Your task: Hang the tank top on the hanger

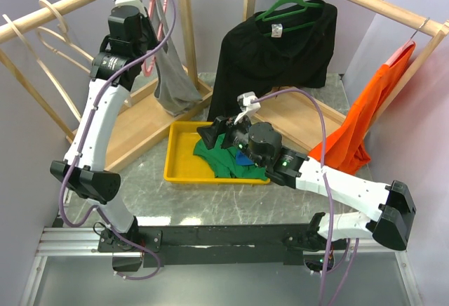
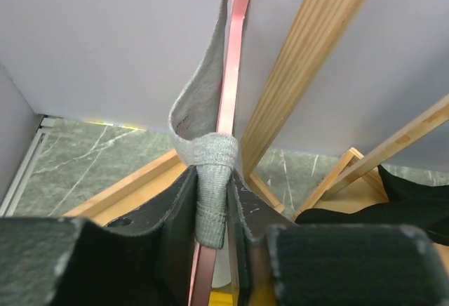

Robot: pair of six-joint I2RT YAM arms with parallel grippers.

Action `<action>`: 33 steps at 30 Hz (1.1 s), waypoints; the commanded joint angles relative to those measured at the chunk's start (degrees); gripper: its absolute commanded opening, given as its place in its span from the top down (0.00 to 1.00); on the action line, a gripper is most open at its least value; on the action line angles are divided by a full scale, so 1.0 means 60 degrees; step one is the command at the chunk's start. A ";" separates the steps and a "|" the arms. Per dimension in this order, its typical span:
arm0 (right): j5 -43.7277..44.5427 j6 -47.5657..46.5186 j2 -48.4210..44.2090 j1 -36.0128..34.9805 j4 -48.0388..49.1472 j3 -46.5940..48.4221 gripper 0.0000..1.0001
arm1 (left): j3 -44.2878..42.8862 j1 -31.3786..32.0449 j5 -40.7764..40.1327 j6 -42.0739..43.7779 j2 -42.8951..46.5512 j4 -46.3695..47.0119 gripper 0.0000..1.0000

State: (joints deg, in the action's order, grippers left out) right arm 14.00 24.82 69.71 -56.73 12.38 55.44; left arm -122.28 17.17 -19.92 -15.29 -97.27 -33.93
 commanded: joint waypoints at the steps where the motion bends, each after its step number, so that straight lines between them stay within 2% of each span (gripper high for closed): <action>1: 0.0260 0.0024 -0.0339 -0.0110 0.0148 -0.0099 0.09 | 0.0062 -0.0107 0.0478 0.0146 0.0582 0.0426 0.70; 2: 0.0274 0.0024 -0.0354 -0.0110 0.0119 -0.0085 0.09 | 0.0091 -0.0108 0.0537 0.0160 0.0655 0.0440 0.68; 3: 0.0303 0.0024 -0.0369 -0.0125 0.0104 -0.0099 0.09 | 0.0106 -0.0108 0.0581 0.0175 0.0685 0.0455 0.59; 5: 0.0318 -0.0005 -0.0412 -0.0154 0.0032 -0.0085 0.09 | 0.0106 -0.0108 0.0829 0.0219 0.0830 0.0543 0.53; 6: 0.0347 -0.0006 -0.0427 -0.0169 0.0002 -0.0085 0.09 | 0.0106 -0.0108 0.0903 0.0234 0.0904 0.0587 0.44; 8: 0.0377 -0.0078 -0.0500 -0.0184 -0.0086 -0.0055 0.09 | 0.0019 -0.0108 0.1356 0.0205 0.1123 0.0573 0.35; 9: 0.0377 -0.0093 -0.0515 -0.0169 -0.0101 -0.0070 0.09 | 0.0033 -0.0108 0.1604 0.0204 0.1255 0.0587 0.27; 14: 0.0464 -0.0123 -0.0764 -0.0184 -0.0436 -0.0099 0.07 | 0.0339 -0.0108 0.2672 -0.0030 0.2118 0.0587 0.10; 15: 0.0508 -0.0108 -0.0822 -0.0213 -0.0510 -0.0114 0.06 | 0.0413 -0.0093 0.2879 -0.0102 0.2237 0.0573 0.01; 19: 0.0684 -0.0006 -0.1188 -0.0228 -0.0774 -0.0333 0.01 | 0.0955 0.0155 0.3876 -0.0498 0.2895 0.0602 0.01; 20: 0.0757 0.0067 -0.1363 -0.0242 -0.0876 -0.0435 0.00 | 0.1159 0.0693 0.3892 -0.0484 0.2969 0.0573 0.01; 23: 0.0991 0.0228 -0.1729 -0.0228 -0.1227 -0.0611 0.00 | 0.1932 0.2156 0.3016 -0.0221 0.3305 0.0616 0.01; 25: 0.1211 0.0345 -0.1950 -0.0242 -0.1447 -0.0729 0.00 | 0.2709 0.2571 0.2735 -0.0468 0.3831 0.1198 0.01; 26: 0.1299 0.0477 -0.2212 -0.0242 -0.1680 -0.0874 0.00 | 0.3729 0.2762 0.2705 -0.0600 0.4037 0.1492 0.01; 30: 0.1899 0.0858 -0.3004 -0.0257 -0.2399 -0.1358 0.00 | 0.6122 0.3903 0.1989 -0.1419 0.4756 0.2446 0.01; 33: 0.2207 0.1165 -0.3590 -0.0272 -0.3044 -0.1651 0.00 | 0.8056 0.4345 0.1431 -0.2266 0.5225 0.3207 0.01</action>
State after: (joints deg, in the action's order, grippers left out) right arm 22.50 28.49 52.66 -58.00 -0.80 47.18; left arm -84.53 39.99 -6.42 -21.58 -68.62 -21.93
